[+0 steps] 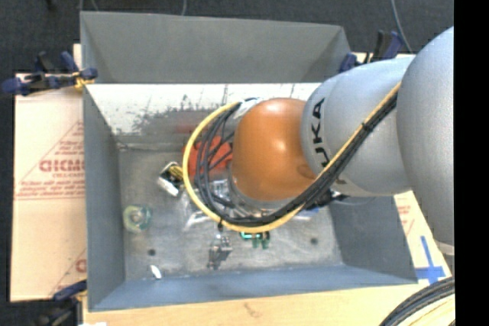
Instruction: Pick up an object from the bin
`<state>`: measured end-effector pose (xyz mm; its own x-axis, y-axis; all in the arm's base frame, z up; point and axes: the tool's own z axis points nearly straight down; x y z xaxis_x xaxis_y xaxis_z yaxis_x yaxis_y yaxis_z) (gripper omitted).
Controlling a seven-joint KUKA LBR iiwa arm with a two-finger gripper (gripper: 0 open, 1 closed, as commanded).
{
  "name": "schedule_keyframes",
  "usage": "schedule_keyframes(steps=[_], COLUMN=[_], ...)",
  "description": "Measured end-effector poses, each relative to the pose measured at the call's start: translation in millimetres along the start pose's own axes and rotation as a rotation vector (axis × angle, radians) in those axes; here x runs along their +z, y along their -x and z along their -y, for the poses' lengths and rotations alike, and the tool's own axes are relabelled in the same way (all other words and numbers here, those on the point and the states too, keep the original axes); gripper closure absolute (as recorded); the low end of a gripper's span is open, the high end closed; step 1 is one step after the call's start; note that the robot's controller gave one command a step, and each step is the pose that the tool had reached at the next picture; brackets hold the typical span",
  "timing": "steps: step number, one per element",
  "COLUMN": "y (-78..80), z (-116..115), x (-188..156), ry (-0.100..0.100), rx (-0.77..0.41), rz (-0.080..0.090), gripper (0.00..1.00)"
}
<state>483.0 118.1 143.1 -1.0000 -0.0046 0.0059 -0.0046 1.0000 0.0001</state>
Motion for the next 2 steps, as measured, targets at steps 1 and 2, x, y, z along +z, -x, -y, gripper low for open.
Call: schedule_keyframes(steps=[1,2], y=[48.7,103.3], z=[12,58], x=[36,38], ry=[0.000,-0.003], rx=[-0.284,-0.401], rz=[0.007,0.014], gripper=[0.00,0.00])
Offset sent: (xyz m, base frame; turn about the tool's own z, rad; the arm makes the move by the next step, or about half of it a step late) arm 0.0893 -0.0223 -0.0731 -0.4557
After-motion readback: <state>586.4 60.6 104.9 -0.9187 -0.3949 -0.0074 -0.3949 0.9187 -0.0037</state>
